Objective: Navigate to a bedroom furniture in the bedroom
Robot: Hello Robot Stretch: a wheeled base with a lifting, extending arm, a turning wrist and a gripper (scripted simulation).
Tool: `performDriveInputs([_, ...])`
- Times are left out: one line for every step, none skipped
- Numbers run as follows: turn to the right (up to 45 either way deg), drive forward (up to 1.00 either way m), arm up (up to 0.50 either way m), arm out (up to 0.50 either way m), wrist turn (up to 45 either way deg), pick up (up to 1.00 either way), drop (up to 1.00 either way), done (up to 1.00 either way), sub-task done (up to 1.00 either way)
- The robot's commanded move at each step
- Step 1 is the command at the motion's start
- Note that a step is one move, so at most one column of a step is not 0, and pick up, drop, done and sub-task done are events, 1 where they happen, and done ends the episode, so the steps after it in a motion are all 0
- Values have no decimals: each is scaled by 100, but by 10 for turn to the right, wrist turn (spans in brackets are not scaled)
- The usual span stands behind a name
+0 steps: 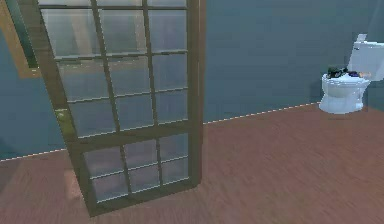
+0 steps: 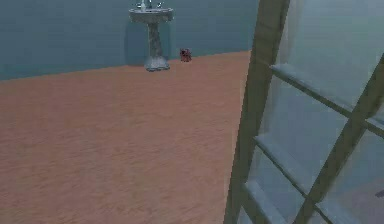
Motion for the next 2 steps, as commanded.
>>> performDriveInputs([0,15,0,0,0,0,0,0,0])
performDriveInputs([-450,0,0,0,0,0,0,0,0])
